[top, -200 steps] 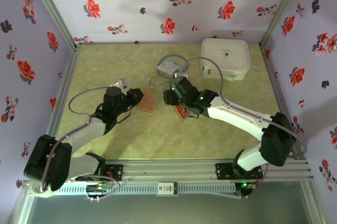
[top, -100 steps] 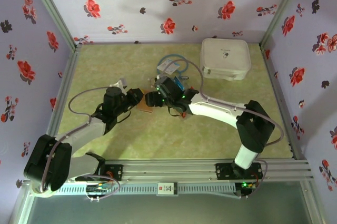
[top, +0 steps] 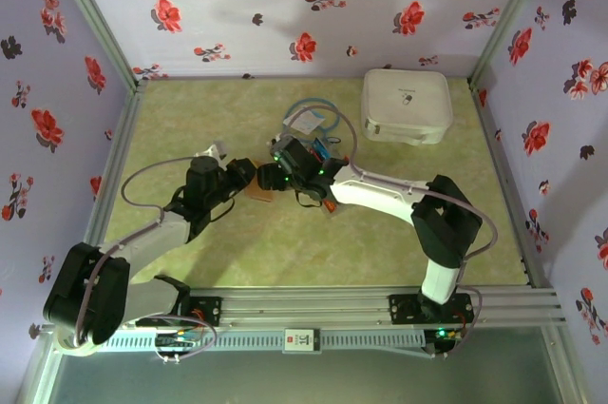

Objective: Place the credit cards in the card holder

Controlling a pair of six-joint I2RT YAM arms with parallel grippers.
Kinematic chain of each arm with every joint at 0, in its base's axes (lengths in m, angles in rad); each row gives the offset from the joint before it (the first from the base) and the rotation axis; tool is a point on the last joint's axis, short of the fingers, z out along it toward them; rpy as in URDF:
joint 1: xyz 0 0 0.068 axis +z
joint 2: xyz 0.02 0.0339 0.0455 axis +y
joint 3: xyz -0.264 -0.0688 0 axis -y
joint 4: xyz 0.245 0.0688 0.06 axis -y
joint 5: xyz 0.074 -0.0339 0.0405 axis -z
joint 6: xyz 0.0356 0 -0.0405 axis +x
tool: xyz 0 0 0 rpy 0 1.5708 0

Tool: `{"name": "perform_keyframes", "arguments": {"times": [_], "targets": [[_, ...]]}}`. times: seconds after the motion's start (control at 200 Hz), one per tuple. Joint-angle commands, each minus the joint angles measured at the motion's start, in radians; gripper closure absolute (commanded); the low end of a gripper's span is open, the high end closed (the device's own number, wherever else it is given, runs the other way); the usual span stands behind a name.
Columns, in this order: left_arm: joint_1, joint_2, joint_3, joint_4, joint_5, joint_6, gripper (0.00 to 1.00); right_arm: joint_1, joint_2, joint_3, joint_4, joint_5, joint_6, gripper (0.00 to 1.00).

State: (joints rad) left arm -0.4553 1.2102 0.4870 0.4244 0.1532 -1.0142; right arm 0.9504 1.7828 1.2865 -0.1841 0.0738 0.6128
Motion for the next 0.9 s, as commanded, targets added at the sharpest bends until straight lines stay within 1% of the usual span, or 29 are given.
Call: {"name": "perform_keyframes", "arguments": {"times": [0.0, 0.17, 0.31, 0.44, 0.695, 0.895], "targets": [[-0.005, -0.02, 0.007, 0.043, 0.008, -0.014, 1.0, 0.009, 0.023, -0.046, -0.038, 0.049, 0.016, 0.42], [-0.005, -0.017, 0.005, 0.045, 0.008, -0.015, 1.0, 0.01, 0.002, -0.093, -0.003, 0.029, 0.03, 0.41], [-0.005, -0.015, 0.002, 0.048, 0.008, -0.018, 1.0, 0.009, -0.029, -0.131, 0.094, -0.041, 0.053, 0.39], [-0.004, -0.017, -0.007, 0.062, 0.008, -0.034, 1.0, 0.008, -0.078, -0.171, 0.19, -0.079, 0.08, 0.38], [-0.005, -0.027, -0.012, 0.066, 0.008, -0.046, 1.0, 0.009, -0.176, -0.228, 0.29, -0.078, 0.078, 0.37], [-0.005, -0.03, -0.013, 0.078, 0.008, -0.068, 1.0, 0.009, -0.139, -0.203, 0.299, -0.089, 0.066, 0.37]]}}
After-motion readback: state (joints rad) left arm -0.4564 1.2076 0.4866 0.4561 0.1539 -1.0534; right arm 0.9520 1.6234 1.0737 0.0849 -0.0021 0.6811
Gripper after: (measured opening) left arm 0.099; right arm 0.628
